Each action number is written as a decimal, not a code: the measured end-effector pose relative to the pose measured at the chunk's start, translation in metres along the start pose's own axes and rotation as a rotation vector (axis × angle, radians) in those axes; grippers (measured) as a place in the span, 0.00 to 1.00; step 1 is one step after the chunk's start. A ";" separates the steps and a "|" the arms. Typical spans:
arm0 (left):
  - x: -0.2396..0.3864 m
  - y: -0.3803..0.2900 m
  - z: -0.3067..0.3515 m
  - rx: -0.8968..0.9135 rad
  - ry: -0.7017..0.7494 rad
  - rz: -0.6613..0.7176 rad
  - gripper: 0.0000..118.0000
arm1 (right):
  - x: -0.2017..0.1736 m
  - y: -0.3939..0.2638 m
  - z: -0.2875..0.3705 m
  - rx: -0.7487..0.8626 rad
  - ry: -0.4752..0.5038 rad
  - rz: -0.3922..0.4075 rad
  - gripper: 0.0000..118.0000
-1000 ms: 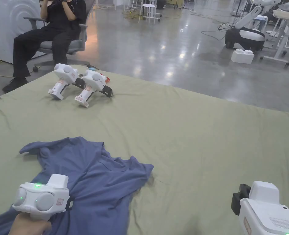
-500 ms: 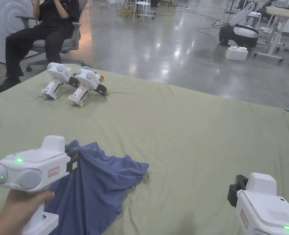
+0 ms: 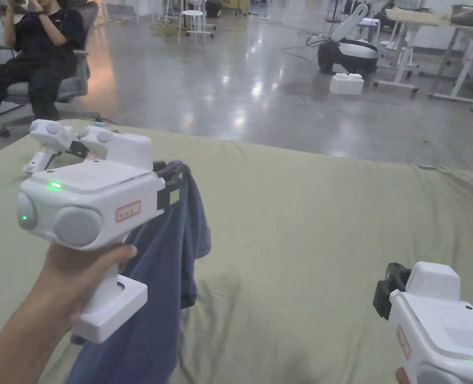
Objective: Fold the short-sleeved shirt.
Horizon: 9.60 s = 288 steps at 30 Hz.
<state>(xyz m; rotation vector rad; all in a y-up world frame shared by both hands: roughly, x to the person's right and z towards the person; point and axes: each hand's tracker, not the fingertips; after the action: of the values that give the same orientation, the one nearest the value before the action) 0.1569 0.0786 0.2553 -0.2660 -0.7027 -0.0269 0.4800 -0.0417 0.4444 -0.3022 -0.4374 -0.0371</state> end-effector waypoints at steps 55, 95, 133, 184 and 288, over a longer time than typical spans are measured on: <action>0.034 -0.155 -0.036 -0.301 0.206 0.140 0.00 | 0.003 0.000 0.023 0.111 -0.037 0.007 0.00; 0.032 -0.236 -0.044 -0.600 0.150 0.118 0.00 | 0.125 -0.109 -0.206 -0.730 0.004 -0.074 0.46; -0.037 -0.005 0.019 -0.071 0.251 0.142 0.00 | 0.138 0.098 0.014 -0.120 -0.054 -0.069 0.00; -0.079 -0.254 0.004 -0.542 0.361 0.191 0.00 | 0.098 -0.098 -0.068 -0.464 -0.104 -0.014 0.01; -0.086 0.063 0.027 0.118 0.288 -0.023 0.04 | 0.146 0.097 0.015 -0.056 -0.104 -0.068 0.06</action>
<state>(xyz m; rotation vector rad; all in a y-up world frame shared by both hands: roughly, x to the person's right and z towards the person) 0.0819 0.1408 0.2051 -0.1367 -0.4191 -0.0449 0.6155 0.0594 0.4919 -0.3455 -0.5499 -0.1004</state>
